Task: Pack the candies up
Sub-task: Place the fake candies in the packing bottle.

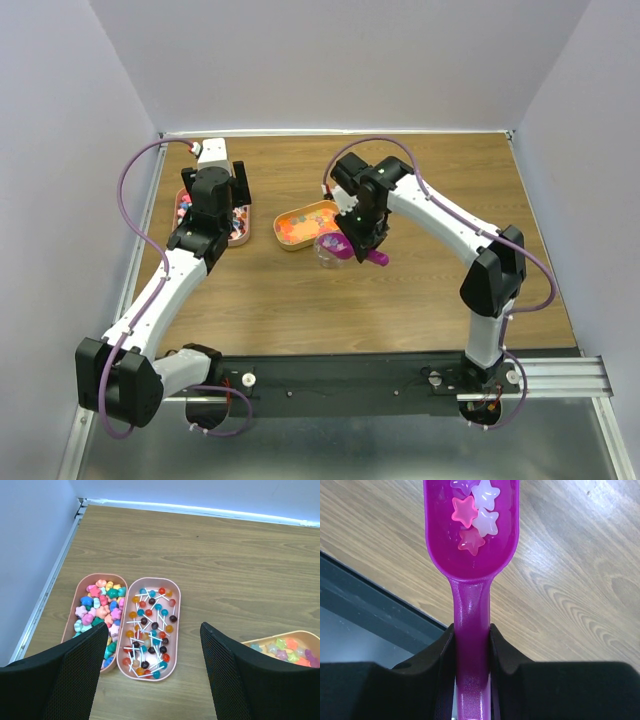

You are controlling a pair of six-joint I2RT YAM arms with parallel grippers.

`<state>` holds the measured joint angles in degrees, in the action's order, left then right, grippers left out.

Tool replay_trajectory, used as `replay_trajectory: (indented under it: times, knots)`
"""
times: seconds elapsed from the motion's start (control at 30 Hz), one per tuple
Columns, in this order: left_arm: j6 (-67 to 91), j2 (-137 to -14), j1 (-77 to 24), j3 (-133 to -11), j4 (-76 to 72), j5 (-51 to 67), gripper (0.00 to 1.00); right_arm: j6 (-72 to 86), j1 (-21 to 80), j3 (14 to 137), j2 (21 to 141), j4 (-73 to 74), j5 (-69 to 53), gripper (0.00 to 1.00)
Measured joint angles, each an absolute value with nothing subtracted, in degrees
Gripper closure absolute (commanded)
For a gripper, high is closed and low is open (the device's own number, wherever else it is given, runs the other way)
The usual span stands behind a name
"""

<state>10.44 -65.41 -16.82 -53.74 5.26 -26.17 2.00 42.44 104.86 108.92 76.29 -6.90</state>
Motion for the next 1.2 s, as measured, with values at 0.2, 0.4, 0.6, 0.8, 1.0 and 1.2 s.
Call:
replay_trajectory:
  times: [0.2,0.4,0.6,0.8,1.0,1.2]
  knots:
    - [10.4,-65.4,-16.8,-53.7,5.2,-26.2,0.19,1.8,42.4,102.5,108.6,76.3,-6.9,0.99]
    - [10.4,-65.4,-16.8,-53.6,5.2,-26.2,0.19,1.7,42.4,100.9,108.6,76.2,-6.9,0.99]
    - [10.4,-65.4,-16.8,-53.5,5.2,-26.2,0.19,2.1,42.4,100.7,108.6,76.2,-7.3,0.99]
    - [10.4,-65.4,-16.8,-53.5,5.2,-26.1,0.19,3.2,42.4,100.7,108.0,76.2,-8.4,0.99]
    - [10.4,-65.4,-16.5,-53.5,5.2,-26.1,0.19,4.9,42.4,100.8,107.4,76.2,-10.2,0.99]
    - [10.3,-65.4,-16.2,-53.5,5.2,-26.1,0.19,7.0,42.4,100.8,107.4,76.3,-11.3,0.99]
